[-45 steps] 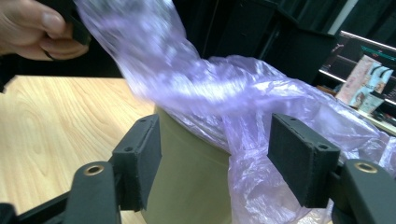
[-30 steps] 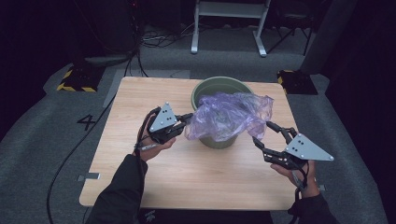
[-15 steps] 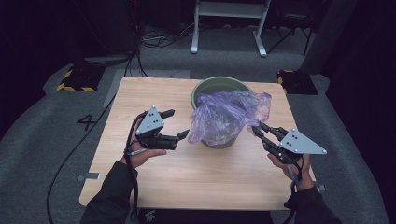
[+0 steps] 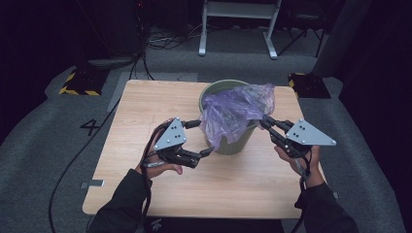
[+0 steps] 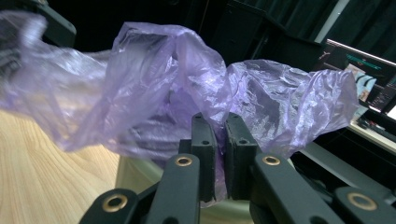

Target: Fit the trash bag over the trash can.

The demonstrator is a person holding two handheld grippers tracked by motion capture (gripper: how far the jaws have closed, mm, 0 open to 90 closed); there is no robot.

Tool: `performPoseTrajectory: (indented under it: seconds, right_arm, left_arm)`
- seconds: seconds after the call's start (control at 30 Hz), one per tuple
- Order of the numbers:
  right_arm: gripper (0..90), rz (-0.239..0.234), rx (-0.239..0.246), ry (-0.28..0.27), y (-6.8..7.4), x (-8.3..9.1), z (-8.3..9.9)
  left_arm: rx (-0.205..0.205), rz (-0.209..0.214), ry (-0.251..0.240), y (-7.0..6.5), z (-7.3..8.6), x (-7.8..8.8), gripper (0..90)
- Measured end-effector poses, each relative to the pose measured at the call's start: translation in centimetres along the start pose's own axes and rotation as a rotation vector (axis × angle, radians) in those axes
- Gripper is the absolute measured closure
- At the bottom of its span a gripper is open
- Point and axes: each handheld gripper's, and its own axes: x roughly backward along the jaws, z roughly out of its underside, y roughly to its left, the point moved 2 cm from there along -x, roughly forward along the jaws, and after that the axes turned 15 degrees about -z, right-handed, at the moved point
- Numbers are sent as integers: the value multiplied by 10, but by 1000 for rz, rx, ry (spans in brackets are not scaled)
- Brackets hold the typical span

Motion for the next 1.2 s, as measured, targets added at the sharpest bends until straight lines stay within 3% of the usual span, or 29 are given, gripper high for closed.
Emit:
performPoseTrajectory:
  seconds: [0.03, 0.1, 0.17, 0.3, 0.43, 0.5, 0.63, 0.77, 0.9, 1.03, 1.2]
  right_arm:
    - [849, 0, 6, 2, 0, -1, -2]
    - [861, -8, 13, 1, 2, -4, -5]
    - [865, -13, 21, 7, 3, -7, -7]
    - [877, -15, 23, 15, 6, -9, -8]
    - [886, -7, 17, 25, 6, -12, -7]
    - [886, -4, 9, 28, 6, -13, -7]
    - [885, -7, 11, 33, 7, -16, -7]
    - [883, -14, 14, 38, 9, -18, -8]
    - [881, -20, 15, 38, 9, -17, -8]
    - [879, -26, 11, 38, 9, -13, -6]
    - [867, -25, 7, 35, 8, -10, -6]
  left_arm:
    - [-18, -33, 9, -1, -1, -3, 223]
    - [-14, -18, 15, -2, -1, -5, 325]
    - [-8, 1, 13, -2, 0, -5, 311]
    - [-6, 10, -14, 0, -3, 6, 166]
    - [3, -2, -49, 2, -12, 16, 156]
    - [-1, 15, -64, 0, -18, 18, 154]
    - [-39, 30, -62, -12, -28, 13, 154]
    - [-79, -15, -13, -18, -34, -1, 160]
    - [-85, -92, 32, -9, -33, -14, 324]
    - [-44, -109, 69, 10, -26, -22, 572]
    - [-8, -115, 54, 23, -17, -20, 769]
